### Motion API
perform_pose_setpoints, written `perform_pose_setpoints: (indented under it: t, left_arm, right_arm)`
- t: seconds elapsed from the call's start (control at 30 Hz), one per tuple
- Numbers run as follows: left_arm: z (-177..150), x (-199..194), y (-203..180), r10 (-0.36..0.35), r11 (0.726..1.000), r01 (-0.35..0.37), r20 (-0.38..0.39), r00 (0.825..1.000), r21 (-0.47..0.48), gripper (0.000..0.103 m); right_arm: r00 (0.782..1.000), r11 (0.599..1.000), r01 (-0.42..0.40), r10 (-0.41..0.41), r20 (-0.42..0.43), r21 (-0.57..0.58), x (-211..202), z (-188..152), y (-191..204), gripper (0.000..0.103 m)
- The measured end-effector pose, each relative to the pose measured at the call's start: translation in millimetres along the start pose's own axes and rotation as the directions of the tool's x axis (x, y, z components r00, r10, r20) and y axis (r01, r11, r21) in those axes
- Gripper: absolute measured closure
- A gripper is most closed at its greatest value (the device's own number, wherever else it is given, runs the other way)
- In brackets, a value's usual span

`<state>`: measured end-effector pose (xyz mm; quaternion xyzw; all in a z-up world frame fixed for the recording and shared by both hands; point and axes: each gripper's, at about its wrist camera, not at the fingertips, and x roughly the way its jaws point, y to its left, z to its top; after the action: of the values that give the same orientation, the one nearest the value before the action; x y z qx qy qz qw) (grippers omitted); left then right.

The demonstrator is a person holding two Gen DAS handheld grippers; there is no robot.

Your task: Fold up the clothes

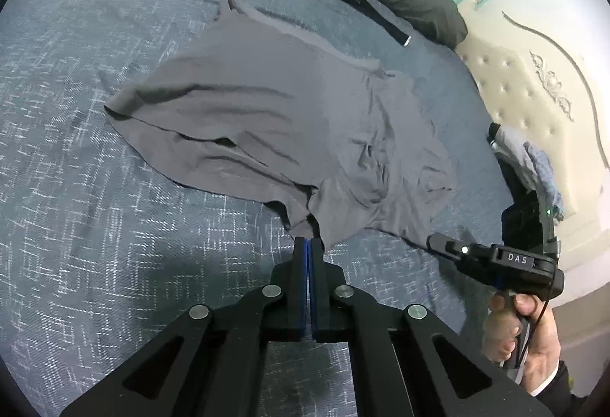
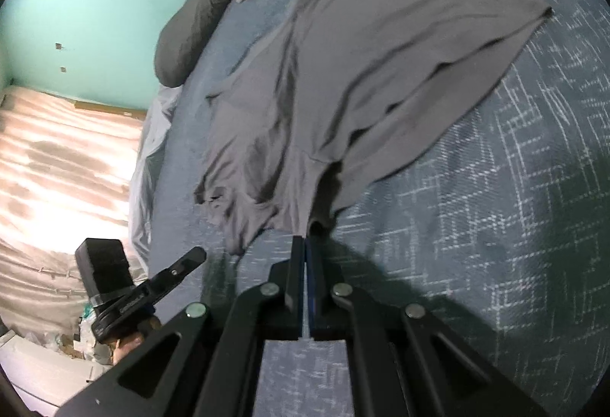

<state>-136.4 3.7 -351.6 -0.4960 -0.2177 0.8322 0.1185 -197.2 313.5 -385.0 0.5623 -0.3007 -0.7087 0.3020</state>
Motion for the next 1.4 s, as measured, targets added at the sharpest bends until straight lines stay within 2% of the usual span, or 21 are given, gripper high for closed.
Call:
perform_pose_setpoints:
  t: [0.33, 0.37, 0.47, 0.5, 0.77, 0.83, 0.87, 0.9, 1.07, 1.3, 1.4]
  left_arm:
    - [-1.0, 19.0, -19.9, 0.022, 0.997, -0.021, -0.02, 1.0, 0.081, 0.098]
    - [-0.8, 20.2, -20.1, 0.019, 0.997, -0.017, -0.022, 1.0, 0.079, 0.095]
    - [-1.0, 21.6, -20.5, 0.014, 0.997, -0.012, -0.028, 1.0, 0.079, 0.072]
    - [-1.6, 21.6, -21.0, 0.018, 0.997, -0.016, -0.024, 1.0, 0.081, 0.07]
    - [-0.6, 31.8, -19.8, 0.031, 0.997, -0.028, -0.04, 0.999, 0.077, 0.071]
    - [0.2, 33.4, -19.9, 0.023, 0.997, -0.019, -0.045, 0.999, 0.079, 0.087]
    - [0.5, 34.5, -19.9, 0.018, 0.997, -0.014, -0.048, 0.999, 0.08, 0.101]
    - [0.5, 35.8, -19.9, 0.015, 0.997, -0.01, -0.054, 0.998, 0.081, 0.102]
    - [2.6, 31.3, -18.8, 0.001, 0.997, 0.003, -0.045, 0.999, 0.08, 0.102]
    - [7.3, -2.3, -15.9, -0.044, 0.997, 0.043, 0.015, 0.999, 0.058, 0.102]
    - [5.5, -6.0, -13.0, -0.046, 0.998, 0.046, 0.015, 0.999, 0.046, 0.102]
  right_arm:
    - [1.0, 1.0, 0.011, -0.011, 0.003, 0.016, 3.3, 3.0, -7.0, 0.102]
    - [1.0, 1.0, 0.01, -0.01, 0.003, 0.017, 2.2, 3.3, -8.5, 0.102]
    - [1.0, 1.0, 0.006, -0.006, 0.003, 0.018, -0.6, 4.2, -12.1, 0.102]
    - [1.0, 1.0, 0.005, -0.005, 0.003, 0.019, -1.0, 4.6, -12.6, 0.102]
    - [1.0, 1.0, -0.004, 0.004, -0.001, 0.017, 1.1, 2.4, -12.4, 0.102]
    - [1.0, 1.0, -0.006, 0.006, -0.001, 0.018, 1.0, 2.8, -12.4, 0.102]
    - [1.0, 1.0, -0.007, 0.007, -0.001, 0.018, 1.0, 3.0, -12.2, 0.102]
    - [1.0, 1.0, -0.008, 0.008, -0.001, 0.017, 1.2, 3.0, -11.4, 0.102]
    - [1.0, 1.0, -0.018, 0.018, 0.003, 0.009, -0.3, 3.2, -7.0, 0.102]
    - [0.999, 0.999, -0.05, 0.05, 0.02, -0.006, -14.4, 3.3, 0.0, 0.102]
    - [0.998, 0.998, -0.058, 0.058, 0.024, -0.013, -19.5, 3.1, 3.3, 0.102]
